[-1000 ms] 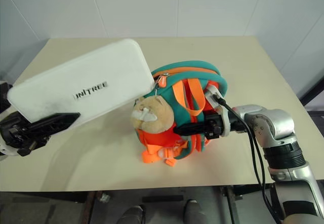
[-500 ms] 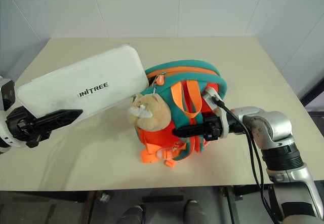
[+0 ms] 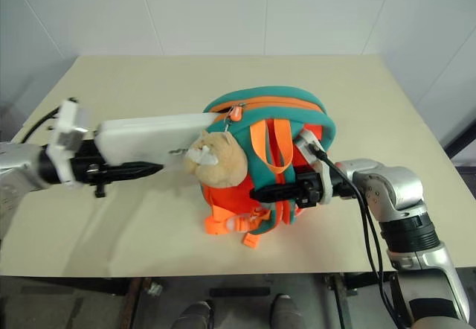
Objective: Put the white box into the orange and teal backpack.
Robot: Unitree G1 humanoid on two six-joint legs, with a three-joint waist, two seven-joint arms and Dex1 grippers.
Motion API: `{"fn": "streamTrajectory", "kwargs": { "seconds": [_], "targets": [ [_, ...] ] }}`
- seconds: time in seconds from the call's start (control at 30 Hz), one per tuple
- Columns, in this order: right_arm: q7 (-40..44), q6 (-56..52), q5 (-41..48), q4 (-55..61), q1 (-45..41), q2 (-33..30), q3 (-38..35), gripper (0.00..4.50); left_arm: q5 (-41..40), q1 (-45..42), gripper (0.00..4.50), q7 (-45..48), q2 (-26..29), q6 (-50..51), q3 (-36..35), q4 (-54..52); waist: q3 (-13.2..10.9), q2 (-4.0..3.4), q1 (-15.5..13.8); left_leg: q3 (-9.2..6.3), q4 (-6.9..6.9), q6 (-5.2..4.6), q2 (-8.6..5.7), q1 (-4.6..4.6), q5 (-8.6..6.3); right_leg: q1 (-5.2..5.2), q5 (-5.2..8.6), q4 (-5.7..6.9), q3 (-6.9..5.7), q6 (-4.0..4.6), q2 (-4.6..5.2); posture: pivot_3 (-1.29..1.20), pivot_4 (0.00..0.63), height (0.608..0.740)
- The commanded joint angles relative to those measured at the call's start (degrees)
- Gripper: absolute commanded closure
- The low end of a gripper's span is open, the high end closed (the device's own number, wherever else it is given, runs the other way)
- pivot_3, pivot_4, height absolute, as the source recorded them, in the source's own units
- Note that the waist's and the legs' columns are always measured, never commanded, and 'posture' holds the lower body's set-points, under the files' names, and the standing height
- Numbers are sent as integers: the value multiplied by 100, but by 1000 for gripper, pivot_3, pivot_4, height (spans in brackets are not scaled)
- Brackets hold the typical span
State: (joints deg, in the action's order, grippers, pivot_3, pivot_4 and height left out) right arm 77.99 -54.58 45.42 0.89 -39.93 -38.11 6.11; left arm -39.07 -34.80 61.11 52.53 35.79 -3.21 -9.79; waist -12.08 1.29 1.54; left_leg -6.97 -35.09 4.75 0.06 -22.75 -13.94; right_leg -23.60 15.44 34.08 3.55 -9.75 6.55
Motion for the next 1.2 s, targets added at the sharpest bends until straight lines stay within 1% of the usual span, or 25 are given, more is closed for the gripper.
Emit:
{"fn": "streamTrajectory", "kwargs": {
  "seconds": [0.03,0.1,0.2,0.27,0.33,0.43,0.5,0.53,0.63,0.67,0.7,0.77,0.8,0.83,0.93,1.03,1.2],
  "targets": [
    [-12,85,18,149,-9,72,-48,4484,563,-922,3035,42,-416,285,970,148,0,0,4,0,0,0,-1,-1,0,-1,0,0,0,-1,0,0,150,740],
    [-11,102,-2,155,-10,91,-35,4484,735,-1418,3035,171,-765,424,1409,320,0,0,7,0,-1,-1,-1,-3,0,-3,1,2,0,-3,-1,0,150,740],
    [-29,138,-19,167,-7,122,-29,4484,894,-2026,3035,342,-1370,490,1802,691,-1,0,8,0,-1,-1,-1,-8,0,-7,4,3,0,-7,-1,0,150,740],
    [-71,145,-16,187,-3,153,-44,4484,1034,-2222,3035,373,-1628,463,1870,919,-1,0,10,-3,-2,-1,-2,-12,0,-9,5,2,0,-9,-1,0,150,740],
    [-145,142,10,260,51,177,-90,4484,1113,-2309,3035,328,-1919,319,1783,1143,-1,-1,12,-3,-5,0,-2,-17,0,-13,5,3,0,-9,-1,0,150,740],
    [-222,47,122,415,195,131,-215,4484,1248,-2310,3035,249,-2028,336,1699,1174,-1,0,0,-6,-5,0,-2,-21,0,-15,6,2,0,-11,0,0,150,740],
    [-253,-9,170,519,311,82,-274,4500,1328,-2234,2320,192,-1973,378,1634,1029,-1,0,-6,-8,-9,0,-4,-25,0,-15,6,3,0,-11,0,0,150,740],
    [-269,-18,176,558,360,64,-286,4500,1294,-2182,2141,202,-1917,477,1589,931,-1,0,-6,-9,-10,0,-5,-26,0,-15,6,2,0,-11,0,0,150,740],
    [-381,-56,228,621,435,80,-335,4500,1180,-1846,1227,227,-1671,292,1167,674,-1,-1,19,-10,-12,1,-5,-28,1,-15,5,3,0,-12,1,0,150,740],
    [-413,-73,252,628,444,92,-350,4500,1095,-1768,1018,285,-1626,198,994,627,-1,-1,42,-10,-12,1,-5,-25,1,-16,5,7,0,-12,0,0,150,740],
    [-435,-86,270,635,450,99,-360,4500,1036,-1725,653,333,-1608,151,887,597,-1,-1,45,-8,-12,2,-4,-22,1,-18,6,13,0,-11,0,0,150,740],
    [-405,-109,265,646,486,65,-318,4500,927,-1632,187,705,-1310,-58,630,506,-1,-1,36,-10,-12,3,-3,-22,6,-23,7,24,0,-9,0,0,150,740],
    [-391,-109,258,648,499,52,-300,4500,904,-1605,68,818,-1210,-140,560,487,-1,-1,43,-10,-12,2,-3,-22,9,-24,7,28,0,-9,-1,0,150,740],
    [-382,-111,257,654,509,40,-294,4500,887,-1589,68,882,-1151,-191,520,474,-1,-1,42,-9,-12,2,-3,-20,10,-25,7,33,0,-8,-1,0,150,740],
    [-349,-45,185,484,400,68,-263,4500,803,-1440,68,1222,-688,-354,154,545,-1,-1,26,-9,-13,2,-4,-19,12,-24,7,35,0,-7,0,0,150,740],
    [-322,15,132,382,332,90,-230,4500,654,-1312,68,1269,-464,-324,-138,424,-1,-1,17,-10,-13,2,-4,-18,12,-23,7,35,0,-7,0,0,150,740],
    [-251,119,28,270,289,107,-157,4500,-254,-1098,68,832,-396,548,-736,-384,-2,0,10,-15,-13,1,-4,-23,11,-23,7,34,0,-7,0,0,150,740]
  ]
}}
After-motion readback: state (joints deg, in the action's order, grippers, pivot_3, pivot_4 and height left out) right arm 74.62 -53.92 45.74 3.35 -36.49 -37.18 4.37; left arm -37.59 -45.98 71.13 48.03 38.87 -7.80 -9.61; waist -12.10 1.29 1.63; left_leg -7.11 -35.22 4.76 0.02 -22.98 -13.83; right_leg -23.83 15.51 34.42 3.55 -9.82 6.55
